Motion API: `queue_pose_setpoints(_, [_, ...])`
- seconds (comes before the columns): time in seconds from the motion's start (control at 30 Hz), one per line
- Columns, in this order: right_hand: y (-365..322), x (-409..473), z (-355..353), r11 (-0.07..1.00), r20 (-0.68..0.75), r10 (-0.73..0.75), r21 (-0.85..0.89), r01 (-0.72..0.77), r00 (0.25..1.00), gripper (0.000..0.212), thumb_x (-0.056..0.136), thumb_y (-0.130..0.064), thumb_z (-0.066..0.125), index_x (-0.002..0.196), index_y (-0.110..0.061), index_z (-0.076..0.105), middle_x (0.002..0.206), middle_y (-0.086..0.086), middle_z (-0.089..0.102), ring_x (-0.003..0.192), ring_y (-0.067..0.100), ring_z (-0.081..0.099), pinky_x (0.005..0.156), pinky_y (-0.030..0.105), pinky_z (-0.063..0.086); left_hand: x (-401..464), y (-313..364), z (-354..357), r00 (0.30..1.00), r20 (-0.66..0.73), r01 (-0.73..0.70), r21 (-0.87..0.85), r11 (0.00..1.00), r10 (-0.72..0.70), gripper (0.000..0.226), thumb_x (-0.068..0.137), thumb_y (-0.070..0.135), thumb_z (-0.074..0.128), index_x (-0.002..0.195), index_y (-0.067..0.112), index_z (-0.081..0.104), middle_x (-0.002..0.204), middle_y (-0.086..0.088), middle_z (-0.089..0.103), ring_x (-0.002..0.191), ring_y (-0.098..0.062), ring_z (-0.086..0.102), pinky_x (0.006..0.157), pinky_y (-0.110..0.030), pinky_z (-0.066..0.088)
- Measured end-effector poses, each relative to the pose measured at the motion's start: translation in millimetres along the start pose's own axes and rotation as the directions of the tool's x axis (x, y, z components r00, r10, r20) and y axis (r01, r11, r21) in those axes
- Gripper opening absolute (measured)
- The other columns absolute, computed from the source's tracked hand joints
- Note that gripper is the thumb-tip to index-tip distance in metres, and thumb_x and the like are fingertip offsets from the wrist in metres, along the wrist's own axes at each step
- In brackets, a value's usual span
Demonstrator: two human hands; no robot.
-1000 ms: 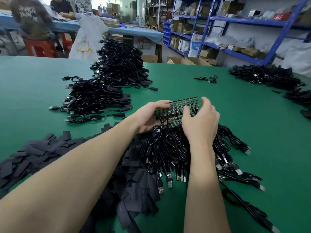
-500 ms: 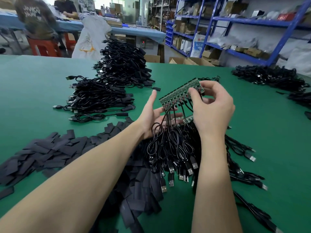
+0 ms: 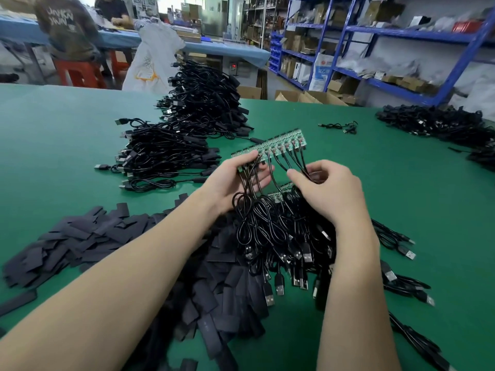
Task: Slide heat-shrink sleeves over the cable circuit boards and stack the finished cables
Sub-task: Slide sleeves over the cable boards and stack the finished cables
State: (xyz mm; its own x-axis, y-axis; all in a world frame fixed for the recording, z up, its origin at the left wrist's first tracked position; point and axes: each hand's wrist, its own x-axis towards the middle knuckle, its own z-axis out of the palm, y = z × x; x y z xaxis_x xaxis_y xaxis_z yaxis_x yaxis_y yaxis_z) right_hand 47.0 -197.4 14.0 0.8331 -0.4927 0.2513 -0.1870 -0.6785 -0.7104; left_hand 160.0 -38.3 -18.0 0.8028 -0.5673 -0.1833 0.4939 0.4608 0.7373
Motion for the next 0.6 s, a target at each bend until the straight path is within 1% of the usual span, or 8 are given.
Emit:
queue_pose_setpoints(0.13, [-6, -1, -1, 0.999, 0.041, -0.022, -0.029, 0.023, 0.999, 0.038, 0.079, -0.064, 0.072, 0.103, -0.035, 0.069, 0.091, -0.021, 0.065, 0.098, 0.012, 0.062, 0.082, 0.03, 0.045, -8, 0, 0, 0.996, -0.084, 0.016, 0.001, 1.0, -0.016, 0.019, 0.099, 0.02, 0.061, 0.09, 0.003, 0.061, 0.072, -0.006, 0.069, 0.072, -0.018, 0.075, 0.078, -0.033, 0.063])
queue_pose_setpoints(0.2, [-9, -1, -3, 0.998, 0.051, -0.019, -0.057, 0.022, 0.999, 0.035, 0.079, -0.068, 0.07, 0.092, -0.035, 0.067, 0.088, -0.023, 0.064, 0.096, 0.011, 0.061, 0.082, 0.029, 0.044, -9, 2, 0, 0.993, -0.116, -0.003, -0.014, 1.0, 0.001, 0.02, 0.099, 0.02, 0.061, 0.09, 0.003, 0.061, 0.072, -0.007, 0.07, 0.068, -0.017, 0.074, 0.079, -0.034, 0.063])
queue_pose_setpoints(0.27, [-12, -2, -6, 0.997, 0.078, 0.008, -0.075, -0.002, 0.997, 0.04, 0.077, -0.07, 0.069, 0.084, -0.031, 0.066, 0.084, -0.025, 0.064, 0.095, 0.012, 0.062, 0.082, 0.03, 0.046, -12, 6, 0, 0.989, -0.146, -0.015, -0.02, 1.0, 0.012, 0.019, 0.099, 0.021, 0.061, 0.091, 0.004, 0.06, 0.07, -0.006, 0.07, 0.062, -0.016, 0.072, 0.074, -0.033, 0.063])
queue_pose_setpoints(0.37, [-15, -4, -9, 0.992, 0.121, 0.059, -0.118, -0.045, 0.991, 0.049, 0.074, -0.077, 0.066, 0.092, -0.032, 0.074, 0.088, -0.017, 0.068, 0.092, 0.014, 0.062, 0.087, 0.035, 0.051, -16, 9, -1, 0.98, -0.199, -0.019, -0.012, 1.0, 0.016, 0.015, 0.099, 0.019, 0.06, 0.092, 0.006, 0.059, 0.066, -0.003, 0.068, 0.059, -0.015, 0.071, 0.071, -0.034, 0.063])
queue_pose_setpoints(0.43, [-18, -5, -10, 0.986, 0.144, 0.097, -0.151, -0.075, 0.985, 0.056, 0.073, -0.082, 0.063, 0.089, -0.029, 0.073, 0.083, -0.016, 0.065, 0.086, 0.014, 0.06, 0.083, 0.035, 0.047, -19, 12, -1, 0.976, -0.219, -0.016, -0.004, 1.0, 0.015, 0.012, 0.1, 0.018, 0.059, 0.093, 0.008, 0.057, 0.063, -0.003, 0.067, 0.06, -0.016, 0.072, 0.074, -0.037, 0.063])
queue_pose_setpoints(0.47, [-20, -6, -11, 0.981, 0.152, 0.112, -0.172, -0.086, 0.982, 0.058, 0.073, -0.083, 0.062, 0.089, -0.028, 0.072, 0.085, -0.016, 0.065, 0.091, 0.016, 0.059, 0.084, 0.036, 0.046, -21, 14, 0, 0.976, -0.217, -0.013, -0.008, 1.0, 0.011, 0.012, 0.1, 0.018, 0.058, 0.093, 0.009, 0.056, 0.063, -0.004, 0.065, 0.061, -0.018, 0.073, 0.076, -0.041, 0.062])
queue_pose_setpoints(0.57, [-22, -8, -11, 0.958, 0.159, 0.095, -0.283, -0.047, 0.983, 0.059, 0.07, -0.085, 0.061, 0.099, -0.033, 0.066, 0.11, -0.007, 0.059, 0.122, 0.024, 0.048, 0.101, 0.047, 0.045, -28, 20, 2, 0.984, -0.178, 0.013, -0.037, 0.999, -0.02, 0.013, 0.102, 0.022, 0.057, 0.096, 0.01, 0.053, 0.067, -0.005, 0.064, 0.067, -0.024, 0.074, 0.073, -0.056, 0.062])
queue_pose_setpoints(0.6, [-23, -9, -12, 0.956, 0.189, 0.083, -0.291, -0.025, 0.979, 0.062, 0.068, -0.084, 0.064, 0.101, -0.033, 0.062, 0.112, -0.007, 0.055, 0.122, 0.023, 0.047, 0.1, 0.047, 0.045, -30, 22, 4, 0.986, -0.166, 0.013, -0.019, 1.0, -0.016, 0.013, 0.102, 0.023, 0.058, 0.099, 0.012, 0.053, 0.069, -0.005, 0.066, 0.07, -0.026, 0.075, 0.073, -0.058, 0.061])
